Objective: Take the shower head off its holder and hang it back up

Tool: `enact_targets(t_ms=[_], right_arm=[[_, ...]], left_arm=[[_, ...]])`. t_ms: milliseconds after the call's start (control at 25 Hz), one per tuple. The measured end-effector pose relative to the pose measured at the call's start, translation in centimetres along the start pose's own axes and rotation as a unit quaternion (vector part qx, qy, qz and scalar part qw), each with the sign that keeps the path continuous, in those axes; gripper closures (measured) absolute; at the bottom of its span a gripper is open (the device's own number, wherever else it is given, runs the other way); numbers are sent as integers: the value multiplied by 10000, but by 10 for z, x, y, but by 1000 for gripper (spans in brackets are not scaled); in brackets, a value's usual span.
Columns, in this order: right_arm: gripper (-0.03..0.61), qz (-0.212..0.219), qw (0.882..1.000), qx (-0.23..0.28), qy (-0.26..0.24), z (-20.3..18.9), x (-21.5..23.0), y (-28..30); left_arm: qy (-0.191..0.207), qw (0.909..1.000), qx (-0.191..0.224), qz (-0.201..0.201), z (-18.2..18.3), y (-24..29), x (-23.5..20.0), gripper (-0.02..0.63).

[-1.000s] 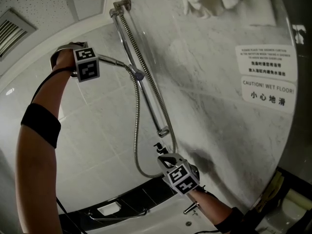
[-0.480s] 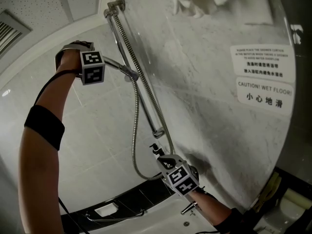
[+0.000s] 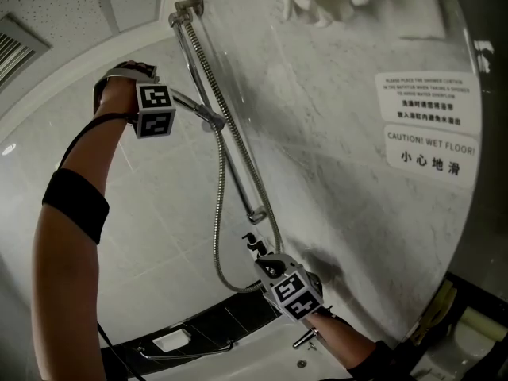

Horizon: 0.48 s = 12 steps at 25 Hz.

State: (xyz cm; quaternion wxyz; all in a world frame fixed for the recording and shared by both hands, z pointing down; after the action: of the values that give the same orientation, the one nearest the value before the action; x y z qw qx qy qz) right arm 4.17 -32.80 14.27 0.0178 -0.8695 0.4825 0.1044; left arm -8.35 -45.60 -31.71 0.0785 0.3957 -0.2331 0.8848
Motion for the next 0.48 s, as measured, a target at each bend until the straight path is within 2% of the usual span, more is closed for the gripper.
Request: enact_targets(t_ms=[80,280,400,480], right_arm=[[561,28,10000,19,-7,2,-3,1],[561,59,10000,32,5,2,-5,0],[561,69,10000,27,44,0,-6,0],[561,86,10000,22,43,0,-8,0]], left_arm=[[115,9999,-69,80,-2,-3,-1,595],[-239,9985,73,480,2,-1,-6,578],[-277,9975,245,607,12,-12,-10,487],[-235,9973,335,614,18,-16,-10,457]])
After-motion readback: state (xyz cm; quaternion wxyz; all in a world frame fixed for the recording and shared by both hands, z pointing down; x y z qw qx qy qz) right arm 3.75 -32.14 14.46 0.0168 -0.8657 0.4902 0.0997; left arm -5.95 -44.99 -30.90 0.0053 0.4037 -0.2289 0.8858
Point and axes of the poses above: the fingertips, and each gripper's own axes: y forward along the fingers, x to its right, z out of its top, the point moved 2 cm from there along -y, backward along the fingers, and after that the axes turned 7 degrees about z, right-handed, at the moved point
